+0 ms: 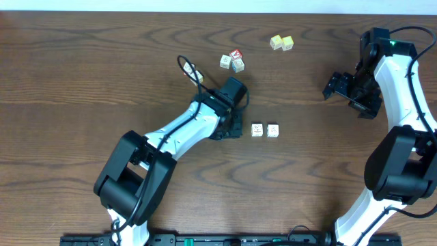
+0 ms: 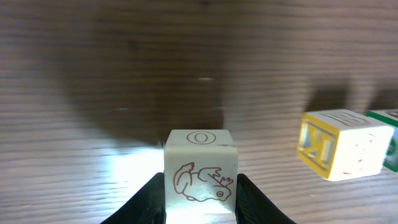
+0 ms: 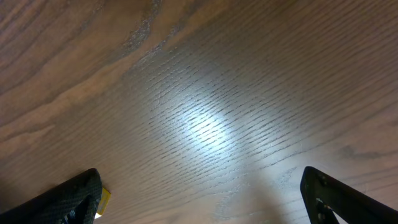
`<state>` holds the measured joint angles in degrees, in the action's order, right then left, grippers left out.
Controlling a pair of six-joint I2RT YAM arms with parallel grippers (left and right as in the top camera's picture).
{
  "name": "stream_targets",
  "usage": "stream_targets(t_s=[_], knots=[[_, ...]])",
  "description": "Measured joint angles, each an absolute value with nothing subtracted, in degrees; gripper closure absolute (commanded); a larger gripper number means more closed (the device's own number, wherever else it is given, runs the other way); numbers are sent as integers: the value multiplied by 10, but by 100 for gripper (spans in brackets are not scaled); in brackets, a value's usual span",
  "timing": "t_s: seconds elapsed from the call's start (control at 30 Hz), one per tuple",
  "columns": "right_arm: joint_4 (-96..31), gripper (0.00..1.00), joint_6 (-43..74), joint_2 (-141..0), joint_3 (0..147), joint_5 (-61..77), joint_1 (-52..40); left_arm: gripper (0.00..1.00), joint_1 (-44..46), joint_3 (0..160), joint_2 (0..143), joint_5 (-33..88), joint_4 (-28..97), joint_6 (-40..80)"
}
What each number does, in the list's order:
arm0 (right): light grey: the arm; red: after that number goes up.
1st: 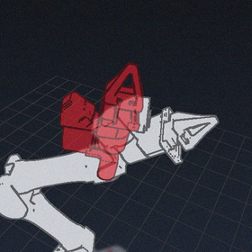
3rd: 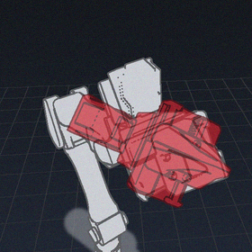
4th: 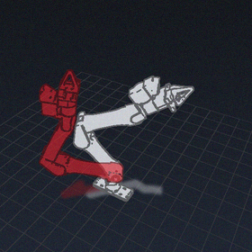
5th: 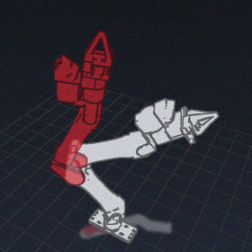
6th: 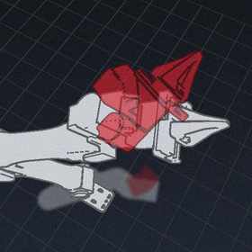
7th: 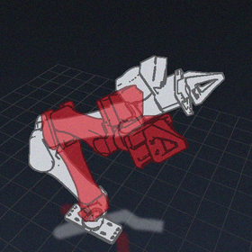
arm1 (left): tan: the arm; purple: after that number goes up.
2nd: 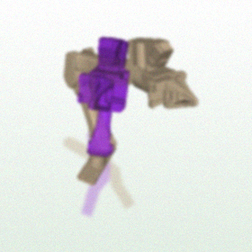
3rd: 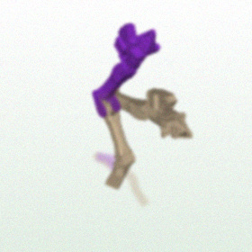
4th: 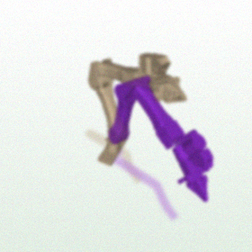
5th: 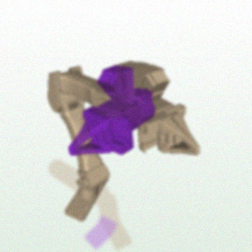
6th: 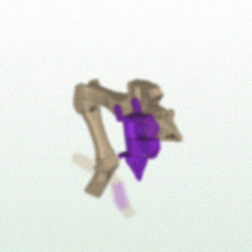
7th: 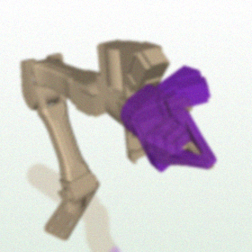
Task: Lift 3 blocks
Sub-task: 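Carry the O block right toward the B and A blocks with the left gripper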
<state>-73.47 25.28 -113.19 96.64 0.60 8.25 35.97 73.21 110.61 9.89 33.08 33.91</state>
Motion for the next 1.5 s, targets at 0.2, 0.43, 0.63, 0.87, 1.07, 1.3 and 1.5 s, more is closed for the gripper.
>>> stream_targets(t_s=[0.2,0.43,0.63,0.87,1.07,1.3,1.5], knots=[[-735,1,253,-1132,966,6,83,64,371,732,1106,95,324,343],[-735,1,253,-1132,966,6,83,64,371,732,1106,90,324,343],[-735,1,253,-1132,966,6,83,64,371,732,1106,90,310,341],[-735,1,253,-1132,966,6,83,64,371,732,1106,90,310,341],[-735,1,253,-1132,966,6,83,53,371,732,1106,90,310,338],[-735,1,253,-1132,966,6,83,49,371,732,1106,88,310,333],[-735,1,253,-1132,966,6,83,48,370,732,1102,88,329,326]])
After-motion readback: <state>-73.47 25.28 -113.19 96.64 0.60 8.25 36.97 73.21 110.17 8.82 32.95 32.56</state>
